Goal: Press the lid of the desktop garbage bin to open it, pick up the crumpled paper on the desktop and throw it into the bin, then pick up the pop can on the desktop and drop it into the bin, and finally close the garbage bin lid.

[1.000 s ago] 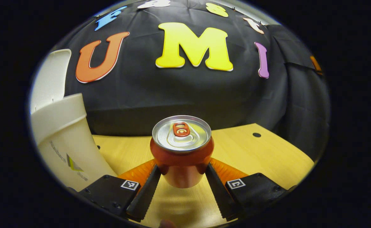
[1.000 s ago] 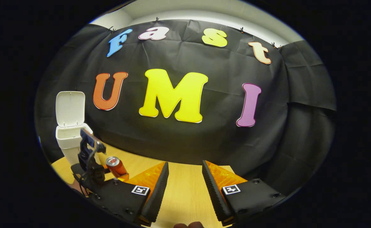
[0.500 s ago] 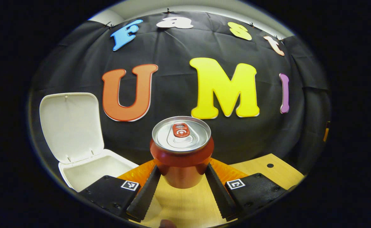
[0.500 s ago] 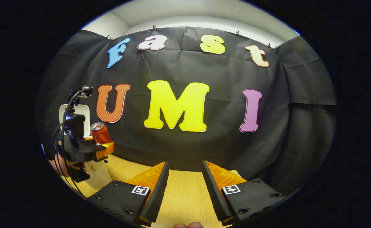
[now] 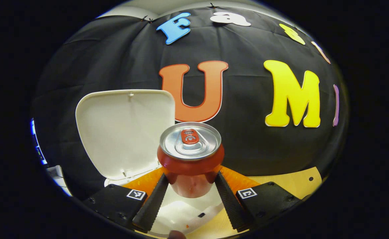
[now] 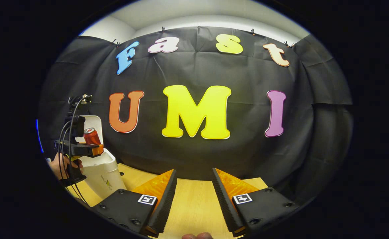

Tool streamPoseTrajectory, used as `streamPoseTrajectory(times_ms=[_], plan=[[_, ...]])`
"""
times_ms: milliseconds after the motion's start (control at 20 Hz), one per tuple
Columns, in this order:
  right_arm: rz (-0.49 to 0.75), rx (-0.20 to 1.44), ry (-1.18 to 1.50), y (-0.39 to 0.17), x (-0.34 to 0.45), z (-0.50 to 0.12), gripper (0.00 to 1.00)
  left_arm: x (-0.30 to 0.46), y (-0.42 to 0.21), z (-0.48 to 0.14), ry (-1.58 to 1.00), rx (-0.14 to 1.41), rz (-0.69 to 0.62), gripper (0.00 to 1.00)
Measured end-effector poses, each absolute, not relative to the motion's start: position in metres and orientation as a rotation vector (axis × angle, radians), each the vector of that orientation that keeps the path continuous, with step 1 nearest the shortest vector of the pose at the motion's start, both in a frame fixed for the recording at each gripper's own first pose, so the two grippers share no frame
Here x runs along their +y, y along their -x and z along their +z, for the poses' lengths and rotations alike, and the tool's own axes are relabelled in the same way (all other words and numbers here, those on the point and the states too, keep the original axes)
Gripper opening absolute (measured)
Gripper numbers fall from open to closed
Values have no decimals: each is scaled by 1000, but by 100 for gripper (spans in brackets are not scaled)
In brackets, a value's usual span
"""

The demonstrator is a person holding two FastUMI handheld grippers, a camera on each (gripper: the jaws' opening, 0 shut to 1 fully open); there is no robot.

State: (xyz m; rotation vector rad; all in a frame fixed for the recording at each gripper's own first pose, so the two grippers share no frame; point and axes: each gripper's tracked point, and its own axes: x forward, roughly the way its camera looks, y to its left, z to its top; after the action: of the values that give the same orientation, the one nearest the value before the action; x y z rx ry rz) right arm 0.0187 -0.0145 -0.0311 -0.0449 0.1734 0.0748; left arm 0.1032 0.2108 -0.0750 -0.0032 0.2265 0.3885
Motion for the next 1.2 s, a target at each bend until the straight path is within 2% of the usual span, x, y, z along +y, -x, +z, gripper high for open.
streamPoseTrajectory(times_ms=[250,550,850,1050,1200], plan=[[96,185,34,-19,-5,-34,69,233,-92,-103,42,334,461,86],[104,196,10,-18,-7,-38,69,229,-83,-92,48,322,480,93],[109,184,9,-15,-23,-29,69,222,-82,-35,17,251,655,93],[90,175,-7,-20,-45,-24,68,216,-97,35,-11,121,707,93],[82,187,-25,-26,-54,-24,69,237,-102,80,-3,56,806,92]])
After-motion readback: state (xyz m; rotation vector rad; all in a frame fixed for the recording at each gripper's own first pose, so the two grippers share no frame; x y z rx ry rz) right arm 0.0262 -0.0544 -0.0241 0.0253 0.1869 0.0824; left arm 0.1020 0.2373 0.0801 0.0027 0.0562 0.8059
